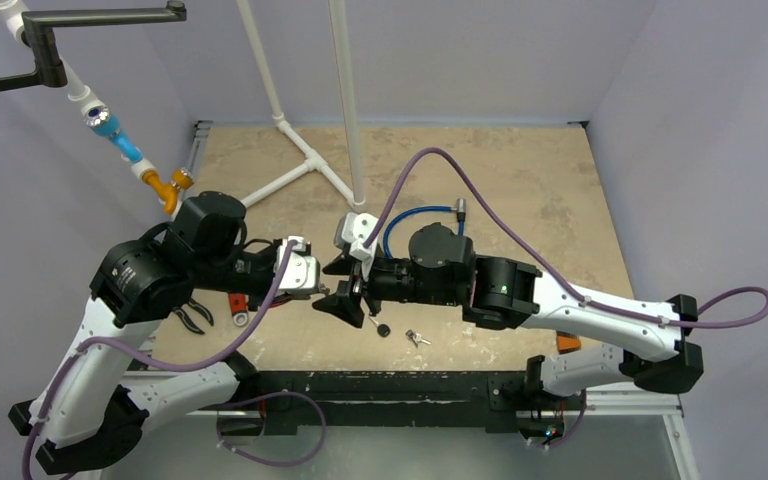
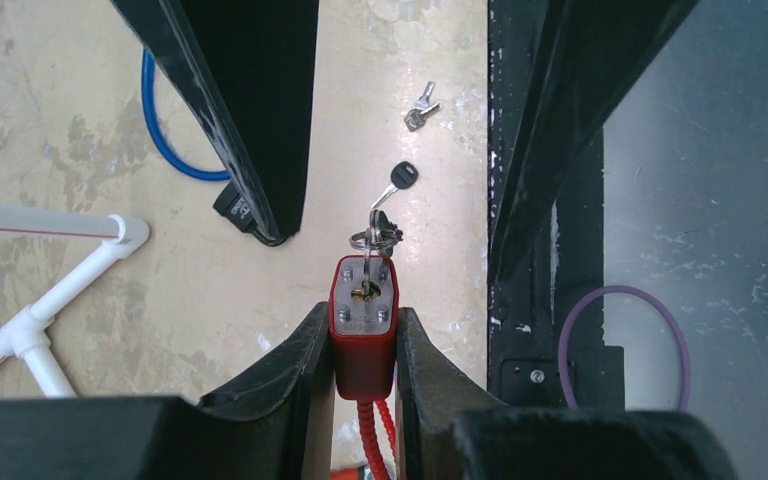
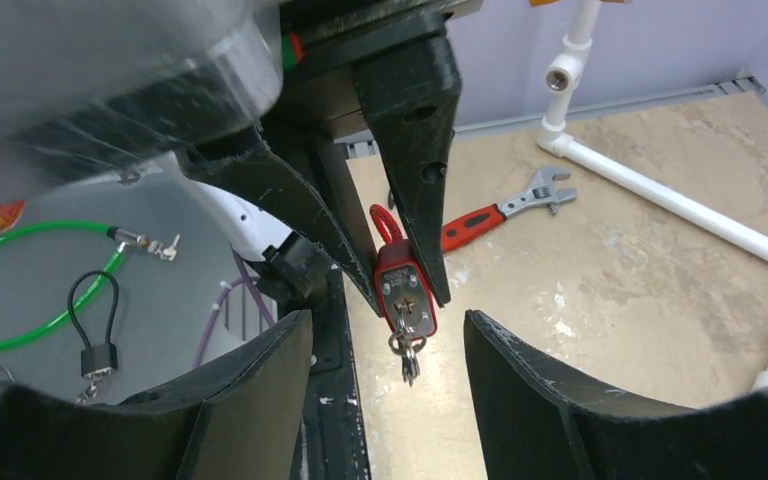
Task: Unlock with the key
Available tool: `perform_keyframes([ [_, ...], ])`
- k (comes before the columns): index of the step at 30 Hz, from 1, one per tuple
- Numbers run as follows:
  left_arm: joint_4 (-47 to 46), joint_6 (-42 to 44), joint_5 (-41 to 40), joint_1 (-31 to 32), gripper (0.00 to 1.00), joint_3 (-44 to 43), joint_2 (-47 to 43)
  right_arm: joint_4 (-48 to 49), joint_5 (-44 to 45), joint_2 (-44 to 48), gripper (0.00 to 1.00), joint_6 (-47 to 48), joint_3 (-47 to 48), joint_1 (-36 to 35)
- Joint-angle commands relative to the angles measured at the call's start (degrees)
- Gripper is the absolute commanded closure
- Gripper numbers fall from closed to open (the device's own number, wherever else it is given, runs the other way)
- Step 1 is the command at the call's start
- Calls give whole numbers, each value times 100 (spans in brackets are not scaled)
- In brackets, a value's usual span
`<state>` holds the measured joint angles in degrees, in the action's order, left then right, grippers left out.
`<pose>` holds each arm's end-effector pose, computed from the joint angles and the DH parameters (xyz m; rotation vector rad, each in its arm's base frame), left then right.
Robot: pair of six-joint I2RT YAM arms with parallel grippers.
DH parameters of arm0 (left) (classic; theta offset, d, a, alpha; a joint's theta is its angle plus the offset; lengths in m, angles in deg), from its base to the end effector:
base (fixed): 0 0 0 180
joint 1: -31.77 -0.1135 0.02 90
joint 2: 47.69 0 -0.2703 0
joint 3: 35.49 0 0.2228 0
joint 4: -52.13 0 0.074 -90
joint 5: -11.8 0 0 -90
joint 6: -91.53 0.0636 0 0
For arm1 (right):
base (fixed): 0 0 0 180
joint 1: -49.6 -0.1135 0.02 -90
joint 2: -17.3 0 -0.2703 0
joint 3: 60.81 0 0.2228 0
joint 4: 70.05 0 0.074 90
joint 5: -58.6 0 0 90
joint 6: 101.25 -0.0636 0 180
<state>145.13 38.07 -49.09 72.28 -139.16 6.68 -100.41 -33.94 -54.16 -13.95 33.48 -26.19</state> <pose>0.0571 -0.0895 0.4126 1.6188 1.6267 -0.6256 0.0650 0.2680 0.4382 -1.1111 1.4398 1.0395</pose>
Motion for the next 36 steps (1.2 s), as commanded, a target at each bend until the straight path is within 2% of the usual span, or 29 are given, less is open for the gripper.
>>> perform_keyframes([
  [1, 197, -29, 568, -16, 100, -397, 129, 92, -397, -72, 43, 243, 334, -26],
  [5, 280, -19, 651, -9, 100, -494, 156, -81, -629, -188, 44, 503, 439, -26],
  [8, 288, -60, 683, -15, 100, -556, 169, -234, -703, -184, 37, 637, 391, -24],
  [10, 290, -108, 712, -10, 100, -631, 195, -196, -522, -109, 32, 675, 231, -30],
  [17, 305, -278, 1024, -14, 100, -979, 313, 588, 231, 381, 30, 681, -699, -28],
  [21, -211, -693, 1114, -15, 100, -1091, 187, 1382, 569, 589, 29, 347, -1390, -30],
  [27, -1316, -1448, 1041, -16, 100, -951, -38, 4103, 1144, 735, 35, -540, -2641, -122],
  [31, -1814, -2048, 965, -17, 100, -920, -42, 4794, 1727, 351, 34, -232, -2640, -586],
  [36, -2106, -2594, 1121, -10, 100, -889, -36, 5795, 2539, 57, 39, 277, -2725, -1021],
])
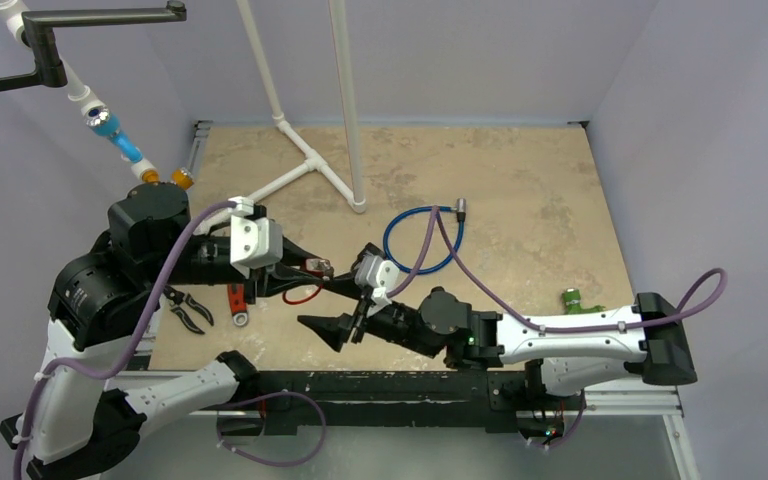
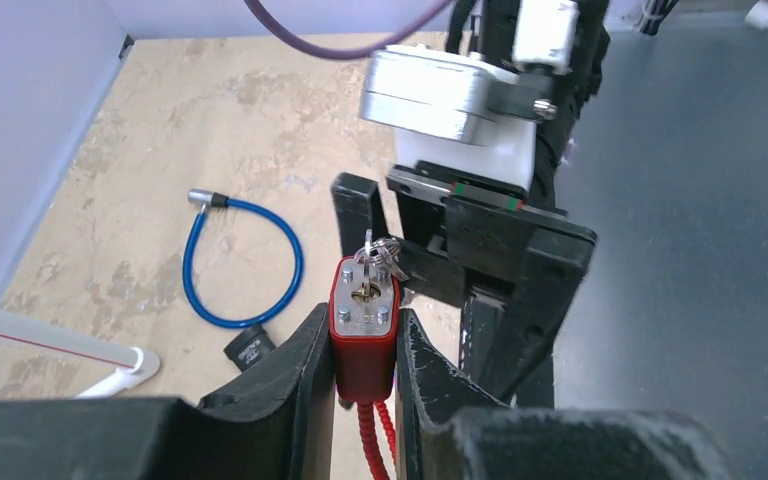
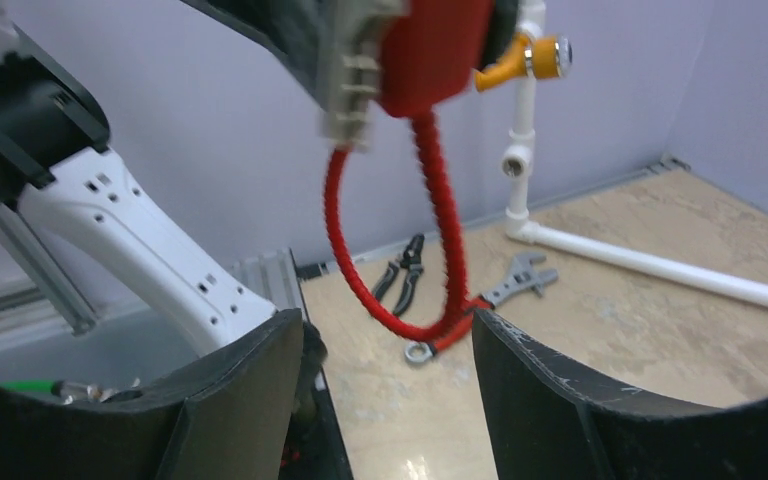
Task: Unlock with the key
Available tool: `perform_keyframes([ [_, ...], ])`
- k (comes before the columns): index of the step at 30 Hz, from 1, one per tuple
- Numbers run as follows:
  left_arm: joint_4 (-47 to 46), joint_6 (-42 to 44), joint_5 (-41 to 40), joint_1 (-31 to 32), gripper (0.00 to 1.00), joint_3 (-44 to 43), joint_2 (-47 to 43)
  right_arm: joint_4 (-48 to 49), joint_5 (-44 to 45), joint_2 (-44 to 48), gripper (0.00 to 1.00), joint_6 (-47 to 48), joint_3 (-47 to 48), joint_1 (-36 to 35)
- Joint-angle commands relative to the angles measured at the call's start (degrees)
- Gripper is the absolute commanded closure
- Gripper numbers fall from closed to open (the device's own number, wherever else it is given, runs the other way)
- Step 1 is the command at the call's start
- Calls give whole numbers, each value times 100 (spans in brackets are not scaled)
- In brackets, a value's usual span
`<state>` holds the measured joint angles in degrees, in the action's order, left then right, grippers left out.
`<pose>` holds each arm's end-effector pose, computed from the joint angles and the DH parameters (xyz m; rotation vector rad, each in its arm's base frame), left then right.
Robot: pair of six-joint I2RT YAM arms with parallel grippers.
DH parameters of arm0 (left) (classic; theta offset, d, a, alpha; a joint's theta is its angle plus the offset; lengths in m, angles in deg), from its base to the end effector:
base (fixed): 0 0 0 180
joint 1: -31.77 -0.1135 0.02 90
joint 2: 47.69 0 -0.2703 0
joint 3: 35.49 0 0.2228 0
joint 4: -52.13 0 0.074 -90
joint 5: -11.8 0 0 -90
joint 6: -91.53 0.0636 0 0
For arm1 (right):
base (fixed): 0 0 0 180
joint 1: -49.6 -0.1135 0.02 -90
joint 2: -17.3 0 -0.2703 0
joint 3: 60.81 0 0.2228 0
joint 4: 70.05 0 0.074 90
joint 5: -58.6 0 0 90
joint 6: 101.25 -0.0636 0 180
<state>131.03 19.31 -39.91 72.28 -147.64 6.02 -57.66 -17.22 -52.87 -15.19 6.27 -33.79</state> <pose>0.0449 -0.0902 0.4779 1.3235 1.4344 -0.9053 0.0482 0.2810 0.3777 -0.7835 1.2838 1.0755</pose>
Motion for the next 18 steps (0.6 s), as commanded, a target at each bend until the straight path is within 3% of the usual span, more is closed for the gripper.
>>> perform_keyframes([
  [1, -736, -765, 204, -12, 100, -41, 27, 1652, 938, -102, 40, 456, -8, -309],
  [5, -810, -856, 208, -23, 100, -32, 23, 1837, 1008, -220, 45, 488, 74, -400],
  [10, -935, -1119, 351, -26, 100, -18, 18, 2013, 985, -349, 71, 444, 99, -436],
  [12, -949, -1170, 417, -23, 100, -28, 18, 1992, 916, -380, 77, 444, 116, -437],
  [13, -937, -1166, 433, -23, 100, -38, 25, 1911, 917, -378, 76, 439, 126, -440],
  [18, -714, -786, 203, -26, 100, -66, -36, 1287, 793, 265, 47, 492, -128, -437],
])
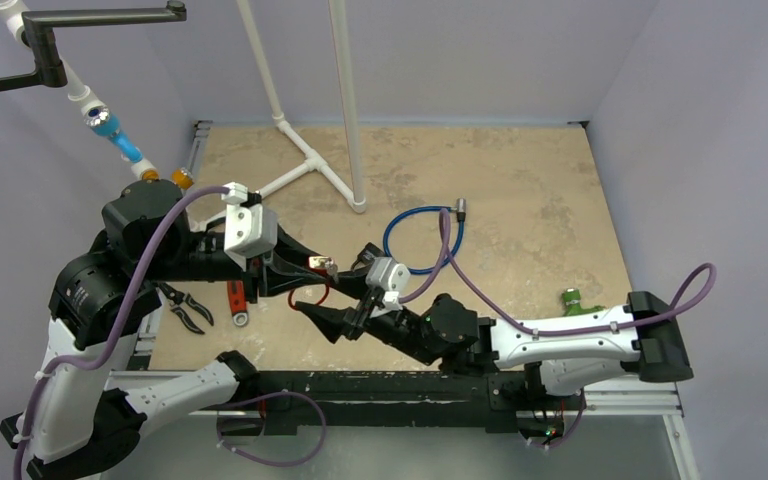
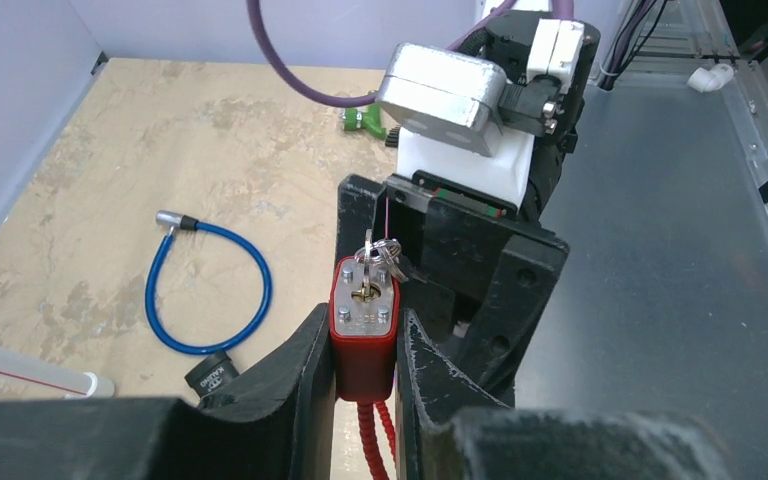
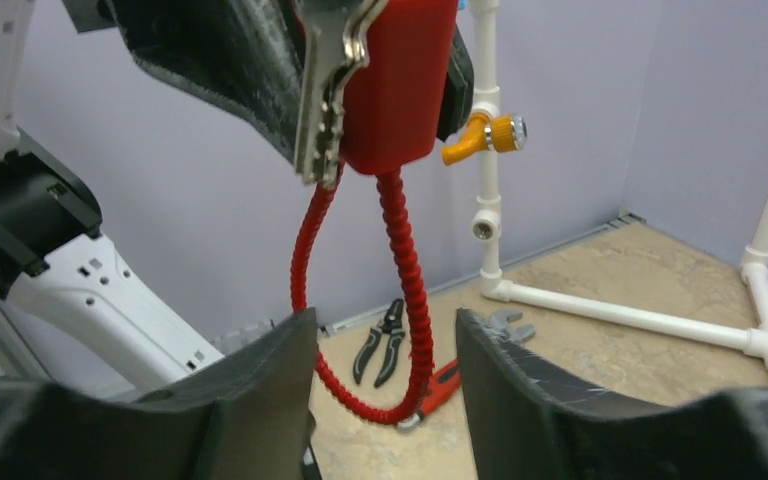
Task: Unlock with the key
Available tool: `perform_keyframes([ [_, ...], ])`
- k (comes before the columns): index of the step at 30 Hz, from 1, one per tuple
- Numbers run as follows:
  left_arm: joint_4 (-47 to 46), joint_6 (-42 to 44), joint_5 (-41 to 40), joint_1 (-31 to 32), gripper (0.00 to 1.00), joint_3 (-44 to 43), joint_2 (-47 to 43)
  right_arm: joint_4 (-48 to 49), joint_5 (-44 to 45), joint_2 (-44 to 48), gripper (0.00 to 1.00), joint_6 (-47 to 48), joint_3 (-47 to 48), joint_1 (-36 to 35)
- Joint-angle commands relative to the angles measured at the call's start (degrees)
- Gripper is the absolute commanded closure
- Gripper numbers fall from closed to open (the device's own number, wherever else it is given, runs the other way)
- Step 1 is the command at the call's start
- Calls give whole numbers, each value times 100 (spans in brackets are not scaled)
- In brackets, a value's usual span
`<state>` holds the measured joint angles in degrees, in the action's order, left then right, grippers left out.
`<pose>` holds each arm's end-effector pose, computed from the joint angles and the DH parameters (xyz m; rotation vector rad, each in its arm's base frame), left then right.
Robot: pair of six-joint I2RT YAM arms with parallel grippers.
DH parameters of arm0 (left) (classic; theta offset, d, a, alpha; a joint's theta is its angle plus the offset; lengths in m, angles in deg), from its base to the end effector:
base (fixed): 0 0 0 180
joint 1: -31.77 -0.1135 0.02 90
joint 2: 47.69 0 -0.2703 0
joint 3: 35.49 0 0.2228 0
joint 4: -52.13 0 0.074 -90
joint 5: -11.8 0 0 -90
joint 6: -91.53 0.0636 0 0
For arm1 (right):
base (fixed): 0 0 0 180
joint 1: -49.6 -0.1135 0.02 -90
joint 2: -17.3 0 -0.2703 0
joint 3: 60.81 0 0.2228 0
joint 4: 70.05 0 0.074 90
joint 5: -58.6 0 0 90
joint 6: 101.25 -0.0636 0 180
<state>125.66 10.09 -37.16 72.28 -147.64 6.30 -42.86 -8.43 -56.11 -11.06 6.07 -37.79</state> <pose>0.0460 -0.0943 0.4891 1.2322 1.4448 -1.0401 0.0379 0.2868 0.3940 -0.6050 1.1662 1.0713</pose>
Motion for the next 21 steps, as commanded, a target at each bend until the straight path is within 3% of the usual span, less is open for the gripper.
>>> perform_keyframes([
  [1, -153, 216, -163, -26, 100, -39, -88, -266, -127, 777, 42, 42, -239, -35],
  [3, -116, 356, -249, -26, 100, 6, -123, -410, -188, 1188, 36, -99, -465, -45],
  [9, -91, 427, -176, -26, 100, 14, -110, -836, -47, 1661, 35, -55, -629, -46],
  [21, 52, 320, 321, -24, 100, -137, -87, -258, -457, 635, 36, 761, 18, -32],
])
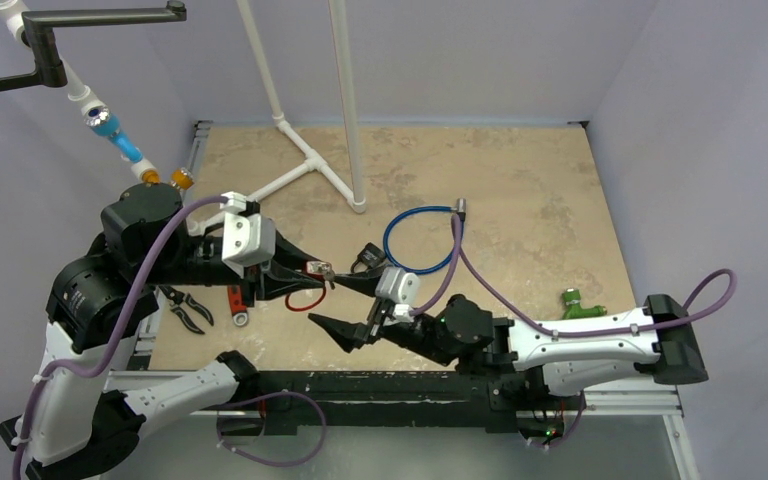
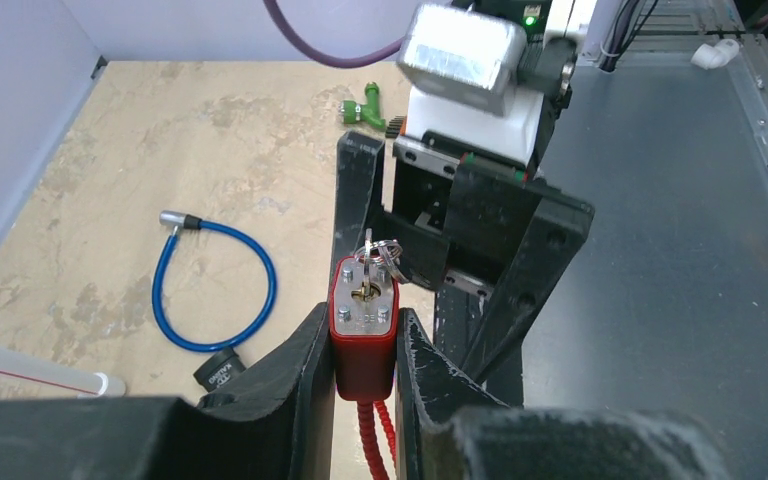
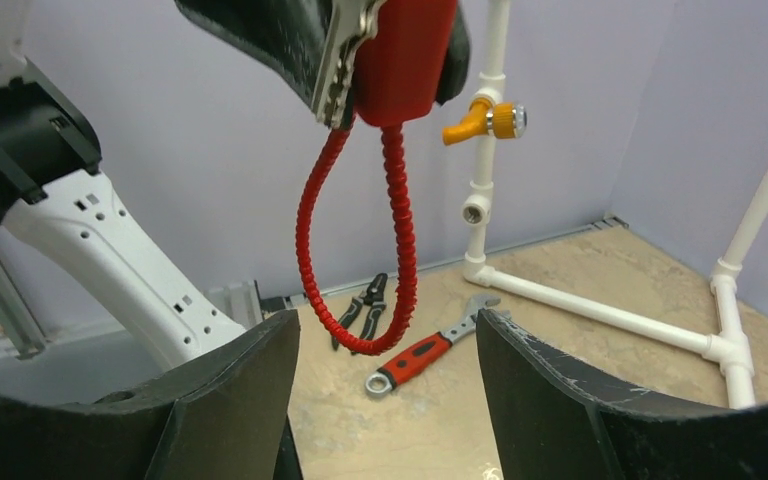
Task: Unlock with the key
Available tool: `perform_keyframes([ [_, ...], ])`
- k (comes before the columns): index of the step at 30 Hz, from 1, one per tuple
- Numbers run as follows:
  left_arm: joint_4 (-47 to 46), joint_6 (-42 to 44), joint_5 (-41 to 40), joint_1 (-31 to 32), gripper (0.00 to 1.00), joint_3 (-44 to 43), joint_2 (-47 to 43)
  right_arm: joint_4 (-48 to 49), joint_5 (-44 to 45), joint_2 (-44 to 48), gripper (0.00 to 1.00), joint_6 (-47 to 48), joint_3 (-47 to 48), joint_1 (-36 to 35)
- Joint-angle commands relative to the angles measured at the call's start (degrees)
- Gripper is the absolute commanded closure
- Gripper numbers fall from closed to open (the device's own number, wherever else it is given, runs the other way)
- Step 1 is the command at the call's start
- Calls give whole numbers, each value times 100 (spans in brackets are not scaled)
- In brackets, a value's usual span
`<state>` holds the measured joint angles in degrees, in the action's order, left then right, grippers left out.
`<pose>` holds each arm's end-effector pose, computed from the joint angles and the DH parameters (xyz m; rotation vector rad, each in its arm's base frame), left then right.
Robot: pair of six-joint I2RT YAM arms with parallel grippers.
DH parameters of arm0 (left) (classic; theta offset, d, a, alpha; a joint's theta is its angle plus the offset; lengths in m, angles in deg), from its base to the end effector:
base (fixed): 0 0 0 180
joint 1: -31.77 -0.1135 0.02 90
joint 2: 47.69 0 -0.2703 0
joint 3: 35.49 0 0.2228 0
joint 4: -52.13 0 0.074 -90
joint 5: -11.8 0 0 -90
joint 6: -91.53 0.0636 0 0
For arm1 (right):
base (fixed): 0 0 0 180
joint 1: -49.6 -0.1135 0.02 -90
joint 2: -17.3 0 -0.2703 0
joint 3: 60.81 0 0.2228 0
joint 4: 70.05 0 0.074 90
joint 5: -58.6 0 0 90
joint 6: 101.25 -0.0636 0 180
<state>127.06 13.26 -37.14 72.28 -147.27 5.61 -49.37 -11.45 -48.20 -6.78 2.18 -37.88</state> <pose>0.0427 -0.0915 0.4856 1.2694 1.4219 -1.0068 0.0330 0.2564 0.3914 -0.7180 1.1346 1.0220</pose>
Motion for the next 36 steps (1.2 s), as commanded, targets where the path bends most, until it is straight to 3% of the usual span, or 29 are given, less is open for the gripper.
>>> perform_keyframes([
  [1, -86, -16, 342, -26, 100, -175, -25, 436, -177, -214, 36, 335, 443, -22],
  [4, -76, -37, 376, -25, 100, -162, -38, 500, -204, -339, 40, 314, 559, -18],
  [7, -93, -76, 422, -21, 100, -157, -36, 548, -188, -433, 51, 294, 638, -21],
  [10, -121, -106, 464, -21, 100, -137, -43, 667, -205, -470, 75, 231, 640, -19],
  [11, -136, -109, 464, -21, 100, -127, -49, 699, -205, -496, 92, 224, 648, -20],
  [12, -146, -116, 464, -25, 100, -122, -50, 748, -167, -512, 100, 229, 650, -22],
  [18, -322, -356, 529, -25, 99, -51, -44, 1133, -232, -671, 100, 207, 635, -17],
  [25, -472, -718, 544, -69, 65, 211, -171, 1999, 24, -763, 100, 52, 523, -21],
  [36, -692, -873, 464, -122, 62, 308, -346, 2136, -70, -974, 100, -123, 674, -29],
])
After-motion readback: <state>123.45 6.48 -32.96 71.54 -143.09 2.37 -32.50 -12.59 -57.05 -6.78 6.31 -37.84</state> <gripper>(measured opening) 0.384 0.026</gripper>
